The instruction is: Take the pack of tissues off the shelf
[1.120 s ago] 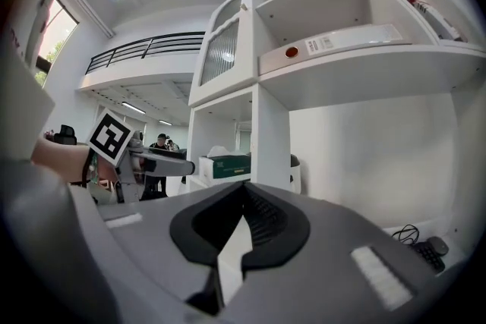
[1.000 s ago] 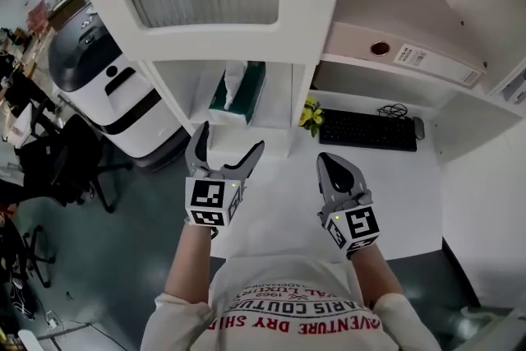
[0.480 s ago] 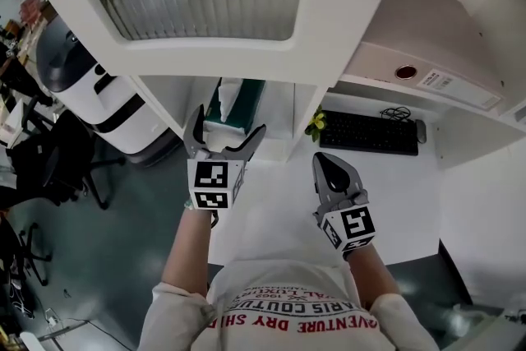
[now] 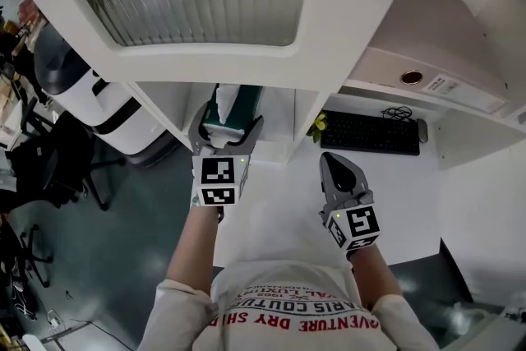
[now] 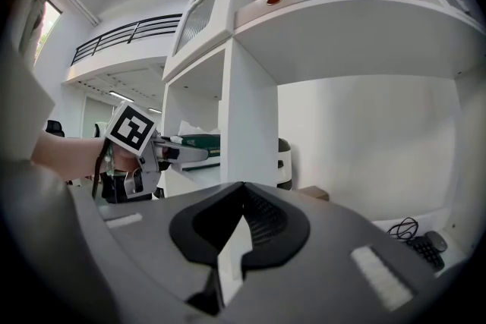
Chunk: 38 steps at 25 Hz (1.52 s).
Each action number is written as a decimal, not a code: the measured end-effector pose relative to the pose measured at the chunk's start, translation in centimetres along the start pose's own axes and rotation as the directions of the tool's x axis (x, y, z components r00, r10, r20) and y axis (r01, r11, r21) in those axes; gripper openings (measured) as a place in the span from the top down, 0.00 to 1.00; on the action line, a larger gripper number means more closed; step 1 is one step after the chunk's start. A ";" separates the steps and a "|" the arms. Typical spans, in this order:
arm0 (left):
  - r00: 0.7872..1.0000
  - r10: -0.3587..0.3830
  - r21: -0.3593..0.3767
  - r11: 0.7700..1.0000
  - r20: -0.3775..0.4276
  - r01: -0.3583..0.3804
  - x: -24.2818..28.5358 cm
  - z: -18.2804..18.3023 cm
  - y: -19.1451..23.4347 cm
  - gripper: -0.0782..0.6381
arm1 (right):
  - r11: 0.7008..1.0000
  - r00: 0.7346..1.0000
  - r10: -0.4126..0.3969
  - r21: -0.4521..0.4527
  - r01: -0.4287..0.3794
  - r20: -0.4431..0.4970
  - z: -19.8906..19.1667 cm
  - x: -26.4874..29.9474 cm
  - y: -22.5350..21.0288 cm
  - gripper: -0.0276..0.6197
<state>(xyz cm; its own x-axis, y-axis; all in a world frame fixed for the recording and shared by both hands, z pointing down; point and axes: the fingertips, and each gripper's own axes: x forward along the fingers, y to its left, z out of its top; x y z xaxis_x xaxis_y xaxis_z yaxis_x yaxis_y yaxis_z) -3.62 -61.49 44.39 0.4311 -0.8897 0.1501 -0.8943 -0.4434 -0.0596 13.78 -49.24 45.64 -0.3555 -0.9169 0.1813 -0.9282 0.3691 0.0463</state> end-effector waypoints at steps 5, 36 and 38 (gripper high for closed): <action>1.000 0.007 0.006 1.000 0.001 -0.007 0.0 0.2 0.0 0.26 | 1.000 1.000 -0.016 -0.005 0.015 -0.002 -0.1 -0.5 -0.5 0.95; 0.989 -0.097 0.014 0.995 0.116 0.096 -22.4 4.1 -11.4 0.28 | 1.000 0.995 0.015 -0.009 -0.014 0.098 2.0 -15.9 3.7 0.95; 0.989 -0.102 0.008 0.995 0.106 0.102 -23.4 3.6 -12.3 0.28 | 0.999 0.993 0.037 -0.021 -0.035 0.110 2.2 -17.0 4.3 0.95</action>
<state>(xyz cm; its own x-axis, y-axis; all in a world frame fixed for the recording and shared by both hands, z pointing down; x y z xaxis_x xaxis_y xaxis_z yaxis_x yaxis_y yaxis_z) -2.28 -35.62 38.10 0.5304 -0.8463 0.0495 -0.8448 -0.5325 -0.0516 15.62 -32.40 40.63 -0.3998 -0.9136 0.0737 -0.9127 0.4042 0.0606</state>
